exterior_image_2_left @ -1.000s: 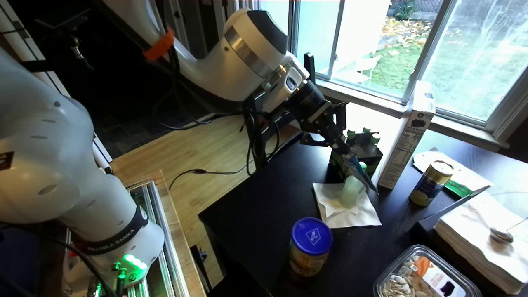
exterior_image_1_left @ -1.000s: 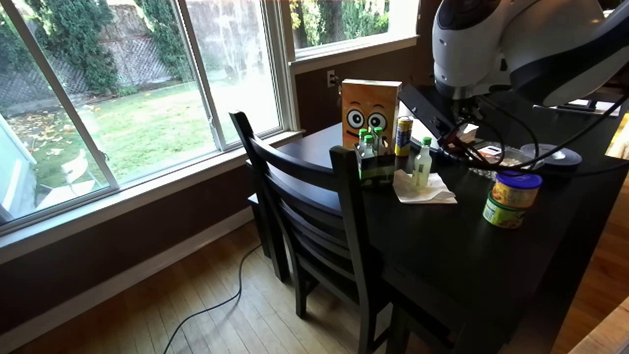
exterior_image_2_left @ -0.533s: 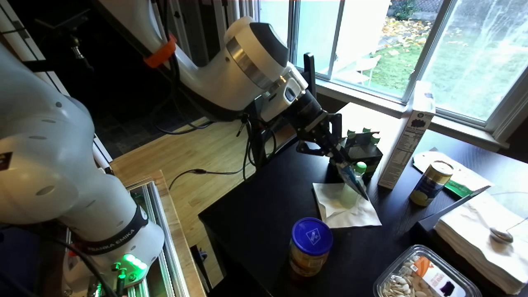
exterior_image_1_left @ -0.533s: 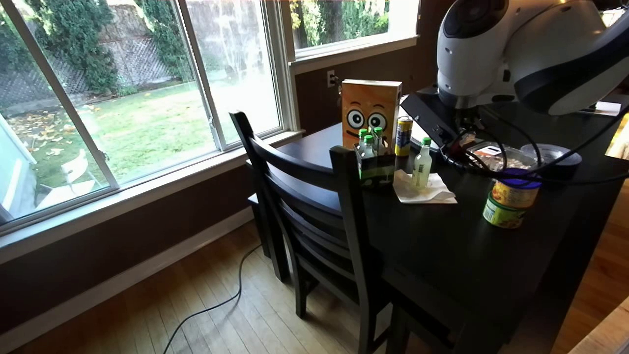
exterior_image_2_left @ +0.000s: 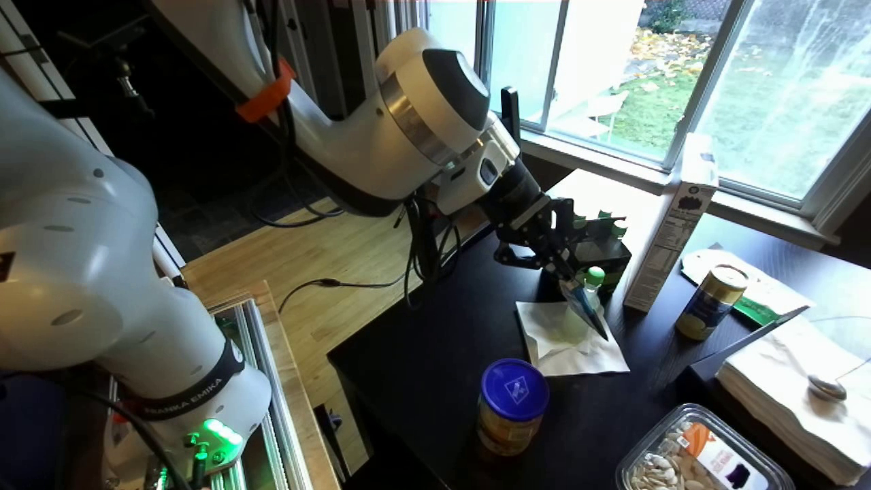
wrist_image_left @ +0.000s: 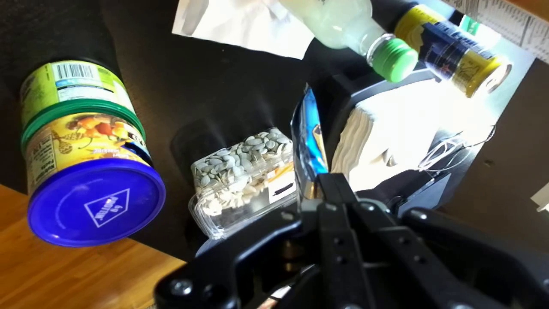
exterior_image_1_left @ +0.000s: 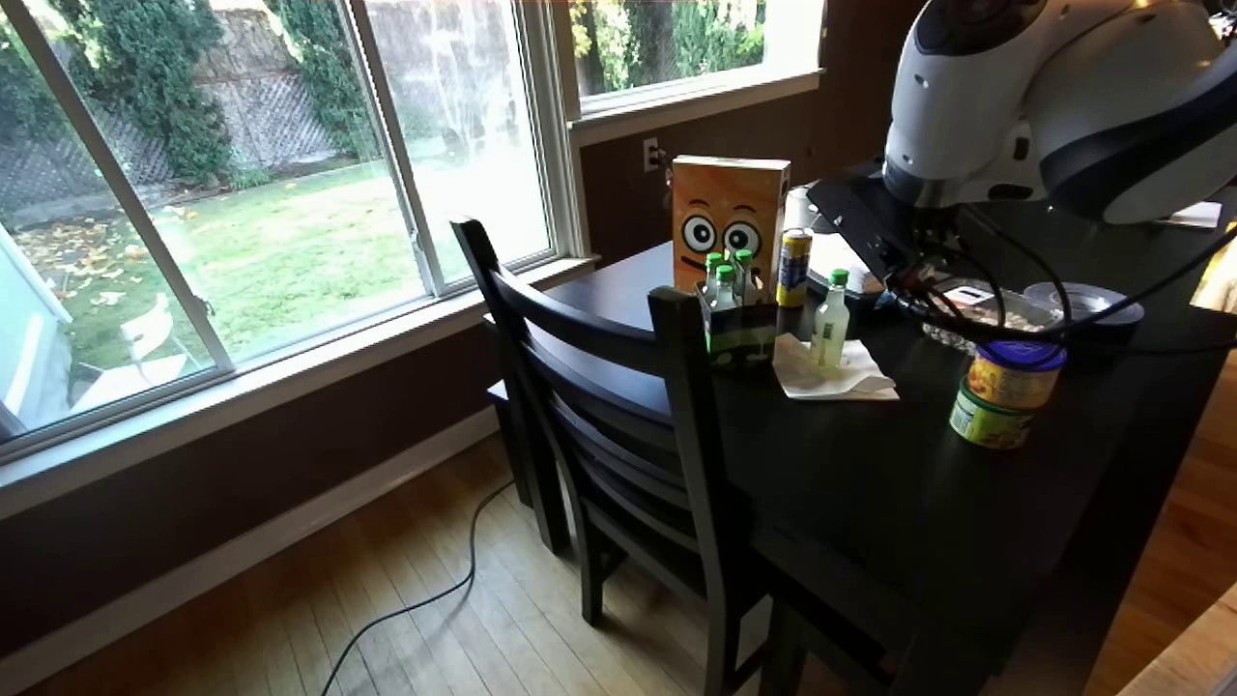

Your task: Move the blue packet to the right

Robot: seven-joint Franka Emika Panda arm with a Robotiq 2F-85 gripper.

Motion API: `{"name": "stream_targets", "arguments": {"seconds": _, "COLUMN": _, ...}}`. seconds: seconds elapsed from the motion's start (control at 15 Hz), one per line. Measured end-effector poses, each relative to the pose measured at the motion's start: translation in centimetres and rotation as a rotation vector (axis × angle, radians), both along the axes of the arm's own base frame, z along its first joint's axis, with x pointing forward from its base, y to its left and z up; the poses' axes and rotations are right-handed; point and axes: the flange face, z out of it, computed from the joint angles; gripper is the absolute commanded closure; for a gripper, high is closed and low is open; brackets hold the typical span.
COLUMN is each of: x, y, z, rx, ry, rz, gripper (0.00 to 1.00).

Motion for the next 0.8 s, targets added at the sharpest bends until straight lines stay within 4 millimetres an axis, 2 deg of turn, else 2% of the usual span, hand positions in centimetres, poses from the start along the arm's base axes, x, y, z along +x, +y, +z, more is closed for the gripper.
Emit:
{"name": "stream_targets", "arguments": {"seconds": 0.4, "x": -0.2, "y": -2.0, "z": 0.9, "rx": 0.004, "ry": -0.03, "rz": 0.03, "gripper": 0.99}}
{"name": "stream_targets", "arguments": {"seconds": 0.8, "x": -0.1, "y": -2.1, "z": 1.1, "rx": 0.002, "ry": -0.032, "rz": 0.034, "gripper": 1.0}}
